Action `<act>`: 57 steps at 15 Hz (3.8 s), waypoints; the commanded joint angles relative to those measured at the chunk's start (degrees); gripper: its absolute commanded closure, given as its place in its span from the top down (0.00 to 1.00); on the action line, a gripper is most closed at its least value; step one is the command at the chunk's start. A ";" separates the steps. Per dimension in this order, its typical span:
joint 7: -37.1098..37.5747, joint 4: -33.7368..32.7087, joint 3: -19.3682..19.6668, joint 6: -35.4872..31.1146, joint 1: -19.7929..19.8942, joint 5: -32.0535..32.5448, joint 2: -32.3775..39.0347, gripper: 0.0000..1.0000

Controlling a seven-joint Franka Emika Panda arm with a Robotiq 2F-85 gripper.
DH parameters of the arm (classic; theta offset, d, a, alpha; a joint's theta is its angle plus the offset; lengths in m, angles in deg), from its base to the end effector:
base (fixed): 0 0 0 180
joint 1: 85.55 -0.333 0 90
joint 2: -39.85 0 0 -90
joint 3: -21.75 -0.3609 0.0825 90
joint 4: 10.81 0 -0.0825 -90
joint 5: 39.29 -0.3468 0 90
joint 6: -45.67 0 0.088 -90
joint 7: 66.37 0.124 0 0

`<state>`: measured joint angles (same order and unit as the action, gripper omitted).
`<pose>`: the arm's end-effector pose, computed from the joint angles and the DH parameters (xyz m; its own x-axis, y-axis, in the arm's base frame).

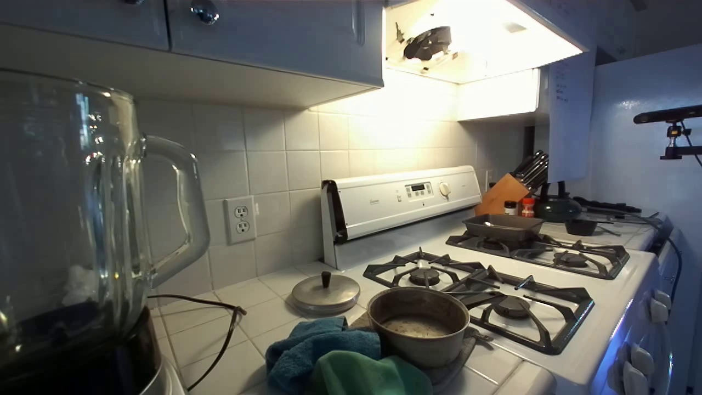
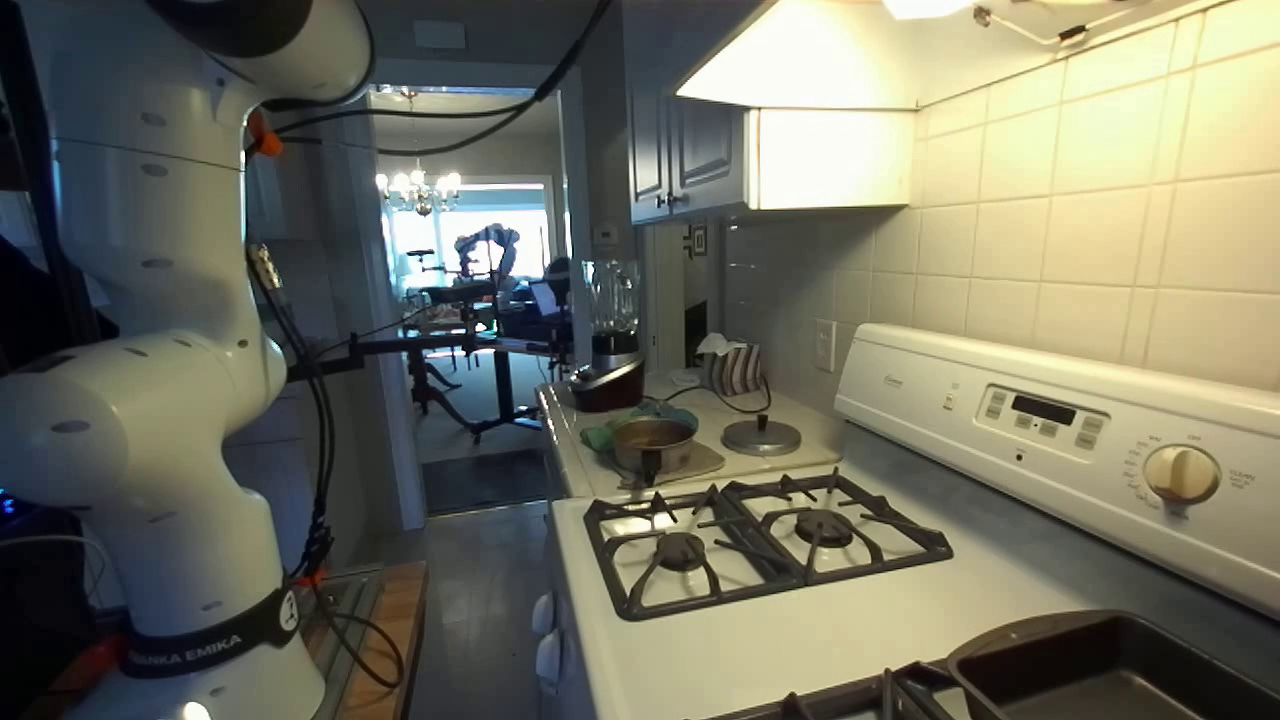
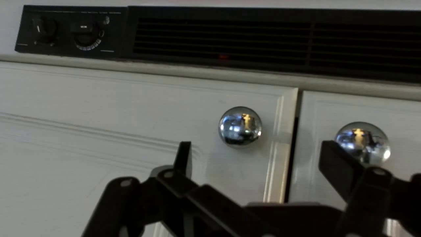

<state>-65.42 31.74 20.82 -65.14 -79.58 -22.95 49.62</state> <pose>0.5119 -0.0709 0.9648 0.5336 0.0348 0.8450 -0.2648 -0.9420 0.2060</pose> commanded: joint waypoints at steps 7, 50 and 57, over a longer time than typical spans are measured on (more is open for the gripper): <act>0.75 -2.71 0.48 2.04 -0.46 1.96 1.16 1.00; -0.29 -2.04 2.62 -7.12 8.90 -10.57 9.30 1.00; -3.37 -1.86 3.04 -8.32 9.62 -15.76 9.47 0.67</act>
<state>-67.15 31.18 22.32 -67.17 -72.26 -39.17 53.83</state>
